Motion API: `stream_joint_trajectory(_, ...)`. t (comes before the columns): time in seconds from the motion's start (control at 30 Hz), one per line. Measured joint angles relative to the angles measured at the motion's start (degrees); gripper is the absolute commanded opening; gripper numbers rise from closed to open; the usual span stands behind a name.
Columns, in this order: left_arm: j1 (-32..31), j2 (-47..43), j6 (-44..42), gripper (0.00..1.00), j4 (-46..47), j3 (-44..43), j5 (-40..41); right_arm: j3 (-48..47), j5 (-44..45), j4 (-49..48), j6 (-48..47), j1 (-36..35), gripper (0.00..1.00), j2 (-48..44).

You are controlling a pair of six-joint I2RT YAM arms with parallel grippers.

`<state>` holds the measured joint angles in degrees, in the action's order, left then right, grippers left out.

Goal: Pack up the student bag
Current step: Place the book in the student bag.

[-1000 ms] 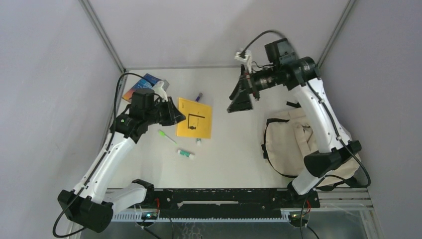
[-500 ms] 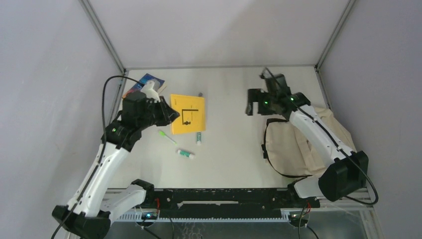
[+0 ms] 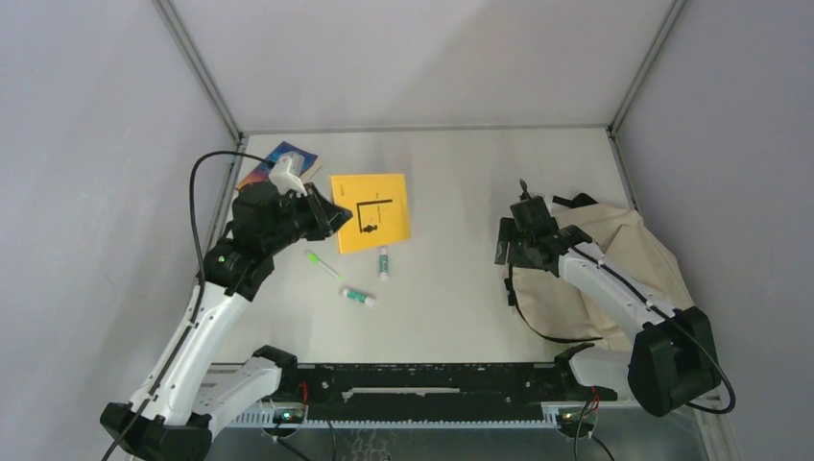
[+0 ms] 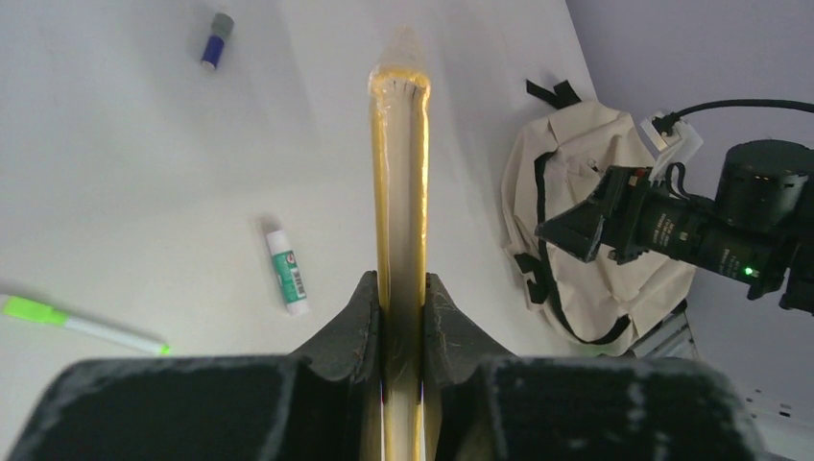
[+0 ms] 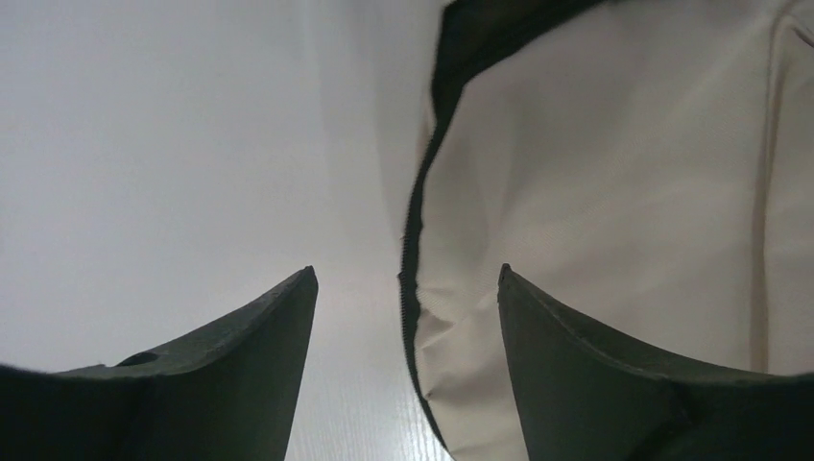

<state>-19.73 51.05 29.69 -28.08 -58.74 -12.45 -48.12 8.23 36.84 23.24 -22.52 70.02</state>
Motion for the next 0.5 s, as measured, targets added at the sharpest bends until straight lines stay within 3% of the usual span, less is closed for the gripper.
stream_joint_trajectory(0.2, 0.00, 0.61, 1.49, 0.00, 0.24, 1.68, -1.79, 1.36, 4.76, 0.22, 1.20, -1.03, 0.72, 2.78)
stream_joint_trajectory(0.27, 0.00, 0.68, 1.79, 0.00, 0.33, 1.81, -1.99, 1.46, 6.16, 0.35, 1.38, -2.01, 0.67, 3.54)
stream_joint_trajectory(0.33, 0.00, 0.72, 1.92, 0.00, 0.61, 1.81, -2.36, 1.49, 7.17, 0.48, 1.46, -2.82, 0.51, 3.89)
stream_joint_trajectory(0.47, 0.00, 0.79, 2.34, 0.00, 1.62, 2.40, -3.06, 1.51, 9.31, 0.92, 1.77, -3.50, 0.01, 3.98)
stream_joint_trajectory(0.5, 0.00, 0.92, 2.36, 0.00, 1.81, 2.60, -3.26, 1.51, 9.62, 1.09, 1.57, -3.50, 0.00, 3.93)
